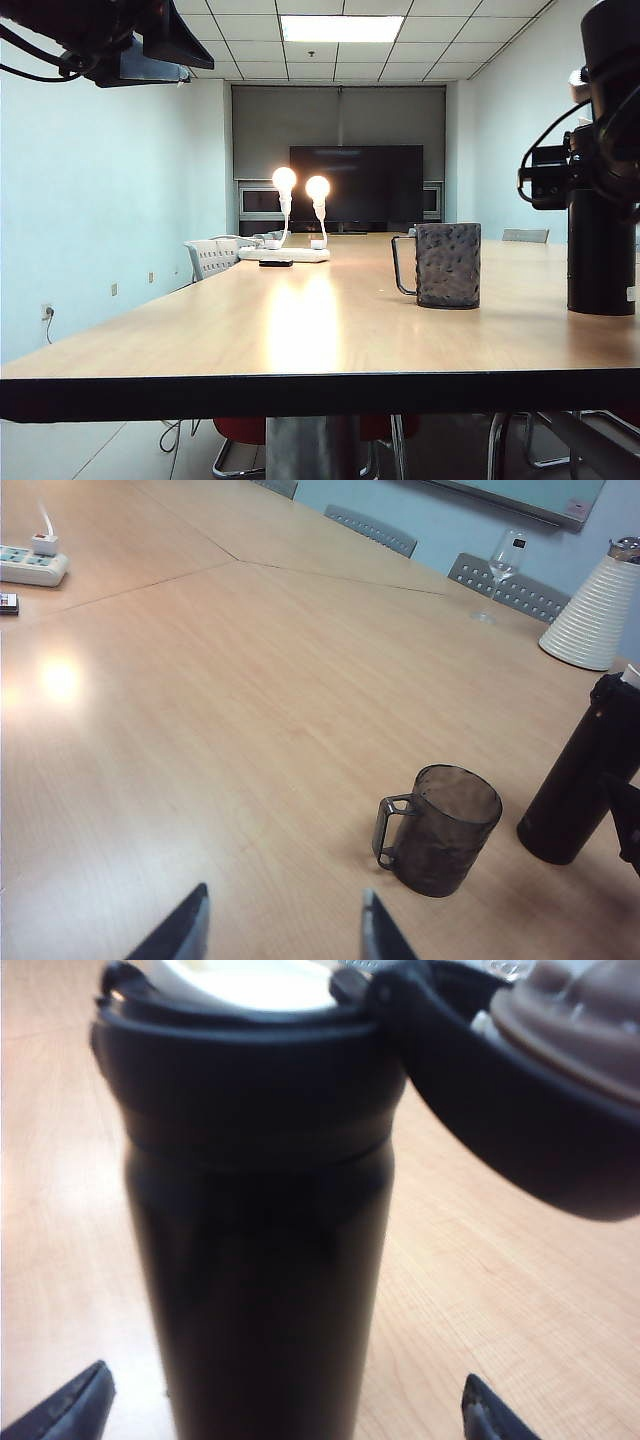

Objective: Pick up the black thermos cup, pour some water from it into the cup, and then put the thermos cup back on the table.

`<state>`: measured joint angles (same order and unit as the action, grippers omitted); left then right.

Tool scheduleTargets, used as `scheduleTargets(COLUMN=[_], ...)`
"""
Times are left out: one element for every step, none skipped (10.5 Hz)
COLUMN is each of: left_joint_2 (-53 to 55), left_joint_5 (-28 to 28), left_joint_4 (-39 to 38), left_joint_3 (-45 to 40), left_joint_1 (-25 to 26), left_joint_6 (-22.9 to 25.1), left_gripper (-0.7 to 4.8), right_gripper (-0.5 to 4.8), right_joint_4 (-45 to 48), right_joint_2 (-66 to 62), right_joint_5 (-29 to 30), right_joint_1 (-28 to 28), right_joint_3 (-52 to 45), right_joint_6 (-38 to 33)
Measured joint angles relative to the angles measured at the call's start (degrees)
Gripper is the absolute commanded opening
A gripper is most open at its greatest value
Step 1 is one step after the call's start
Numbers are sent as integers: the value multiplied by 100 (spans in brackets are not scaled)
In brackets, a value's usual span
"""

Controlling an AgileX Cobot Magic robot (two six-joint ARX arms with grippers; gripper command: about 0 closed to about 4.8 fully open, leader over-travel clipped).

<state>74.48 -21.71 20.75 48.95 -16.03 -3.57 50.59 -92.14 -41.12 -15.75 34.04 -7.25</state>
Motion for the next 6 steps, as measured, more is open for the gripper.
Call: scheduleTargets(left_joint_2=[0,0,0,0,0,0], left_joint_5=[0,-2,-85,-92,-116,-129], left_joint_4=[-2,-4,-4,-4,-2,-4], left_joint_3=[2,0,0,0,0,0], left_joint_1=[0,2,0,0,0,-39], left_joint_6=[0,0,0,2,0,0], left_gripper=[192,191,191,183,183,183], right_gripper=[479,479,479,479,479,479], right_joint_4=[-2,-9,-4,0,-2,-9], right_joint_2=[-57,-107,-232,-262,-341,-684], right_joint_5=[125,256,629,678,741,822], right_joint_1=[129,254,413,422,431,433], right_joint_3=[0,4,136,160,229,702], right_joint_6=[0,0,2,0,20,133])
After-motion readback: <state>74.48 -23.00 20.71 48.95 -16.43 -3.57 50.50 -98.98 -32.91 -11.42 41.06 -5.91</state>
